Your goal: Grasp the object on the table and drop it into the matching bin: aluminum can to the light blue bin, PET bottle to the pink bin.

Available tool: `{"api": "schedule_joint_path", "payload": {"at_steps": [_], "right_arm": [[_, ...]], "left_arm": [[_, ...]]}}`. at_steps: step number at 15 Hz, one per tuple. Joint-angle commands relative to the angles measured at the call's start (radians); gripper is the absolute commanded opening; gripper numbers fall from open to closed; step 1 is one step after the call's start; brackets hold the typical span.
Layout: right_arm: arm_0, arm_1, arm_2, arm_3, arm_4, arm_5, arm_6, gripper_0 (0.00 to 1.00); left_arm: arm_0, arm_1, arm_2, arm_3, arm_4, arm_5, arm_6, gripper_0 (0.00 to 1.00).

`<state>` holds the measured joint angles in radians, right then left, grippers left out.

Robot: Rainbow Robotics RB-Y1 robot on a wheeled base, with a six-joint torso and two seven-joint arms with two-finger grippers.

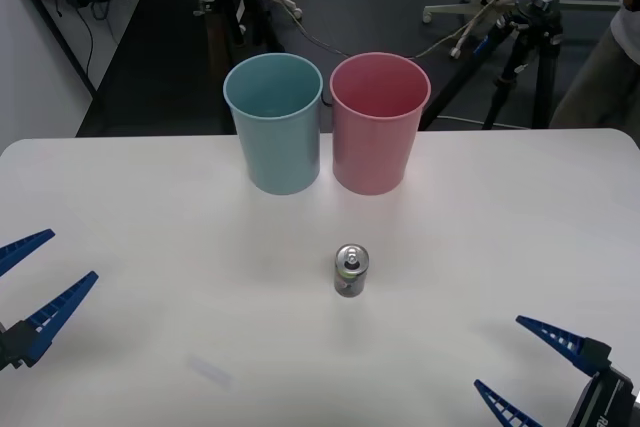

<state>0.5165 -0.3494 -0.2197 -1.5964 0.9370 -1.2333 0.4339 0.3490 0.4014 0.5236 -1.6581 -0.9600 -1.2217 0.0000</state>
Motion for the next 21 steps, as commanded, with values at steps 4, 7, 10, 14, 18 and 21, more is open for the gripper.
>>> {"api": "schedule_joint_path", "payload": {"at_steps": [4, 7, 10, 14, 18, 21], "right_arm": [[-0.047, 0.000, 0.137, 0.001, 0.000, 0.146, 0.057, 1.00], [-0.082, 0.000, 0.207, 0.001, 0.000, 0.229, 0.077, 1.00], [-0.122, 0.000, 0.284, 0.001, 0.000, 0.333, 0.092, 1.00], [-0.168, 0.013, 0.369, 0.001, 0.000, 0.452, 0.118, 1.00], [-0.194, 0.055, 0.407, 0.003, 0.042, 0.526, 0.137, 1.00], [-0.213, 0.084, 0.427, 0.007, 0.080, 0.571, 0.140, 1.00]], "left_arm": [[0.000, 0.000, 0.000, 0.000, 0.000, 0.000, 0.000, 1.00], [0.000, 0.000, 0.000, 0.000, 0.000, 0.000, 0.000, 1.00], [0.000, 0.000, 0.000, 0.000, 0.000, 0.000, 0.000, 1.00], [0.000, 0.000, 0.000, 0.000, 0.000, 0.000, 0.000, 1.00], [0.000, 0.000, 0.000, 0.000, 0.000, 0.000, 0.000, 1.00], [0.000, 0.000, 0.000, 0.000, 0.000, 0.000, 0.000, 1.00]]}}
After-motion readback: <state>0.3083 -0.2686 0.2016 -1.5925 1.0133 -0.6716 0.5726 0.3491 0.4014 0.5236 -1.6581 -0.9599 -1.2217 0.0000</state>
